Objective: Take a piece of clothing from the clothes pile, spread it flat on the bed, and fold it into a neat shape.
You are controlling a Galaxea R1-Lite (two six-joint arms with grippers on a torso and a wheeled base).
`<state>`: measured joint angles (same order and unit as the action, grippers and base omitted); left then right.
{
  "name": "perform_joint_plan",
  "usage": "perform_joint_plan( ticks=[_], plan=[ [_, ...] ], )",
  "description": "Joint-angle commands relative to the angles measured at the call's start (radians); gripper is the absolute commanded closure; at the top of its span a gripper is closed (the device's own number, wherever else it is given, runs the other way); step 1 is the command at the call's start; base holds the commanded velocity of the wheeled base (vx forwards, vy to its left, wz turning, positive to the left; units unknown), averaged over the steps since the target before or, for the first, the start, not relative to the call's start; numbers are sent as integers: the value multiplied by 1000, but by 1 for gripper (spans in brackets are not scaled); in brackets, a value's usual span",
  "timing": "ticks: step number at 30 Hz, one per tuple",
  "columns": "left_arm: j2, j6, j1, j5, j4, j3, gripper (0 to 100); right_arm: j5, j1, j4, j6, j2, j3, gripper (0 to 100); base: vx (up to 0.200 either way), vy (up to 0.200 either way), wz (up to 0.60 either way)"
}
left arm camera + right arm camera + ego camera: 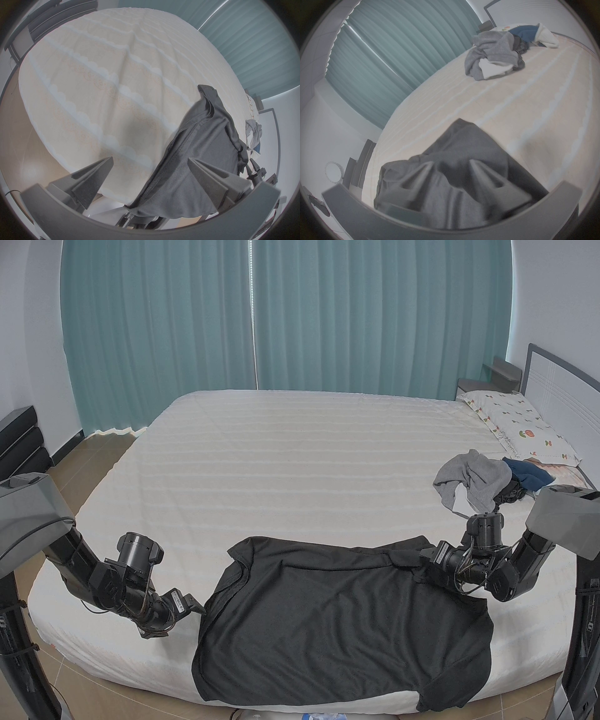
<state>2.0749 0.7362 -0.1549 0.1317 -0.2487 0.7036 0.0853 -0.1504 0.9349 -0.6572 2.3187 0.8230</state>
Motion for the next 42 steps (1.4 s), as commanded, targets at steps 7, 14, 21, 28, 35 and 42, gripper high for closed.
perform_joint_plan(
  ticks=[7, 14, 21, 28, 35, 42],
  plan=[
    [21, 26, 1, -1, 0, 19, 0, 4, 28, -22, 16, 34, 200, 100, 0, 0, 0],
    [24, 28, 1, -1, 0, 20, 0, 7, 35, -53, 11, 71, 286, 100, 0, 0, 0],
    [25, 26, 1, -1, -1, 20, 0, 71, 45, -79, 16, 1, 99, 0, 0, 0, 0],
    [27, 26, 0, -1, -1, 16, 0, 103, 38, -137, 53, -58, 7, 0, 0, 0, 0],
    [28, 25, 0, -1, -1, 13, 0, 94, 37, -133, 114, -55, -22, 0, 0, 0, 0],
    [28, 25, 0, -1, -1, 11, 0, 88, 35, -153, 151, -87, -53, 0, 0, 0, 0]
  ],
)
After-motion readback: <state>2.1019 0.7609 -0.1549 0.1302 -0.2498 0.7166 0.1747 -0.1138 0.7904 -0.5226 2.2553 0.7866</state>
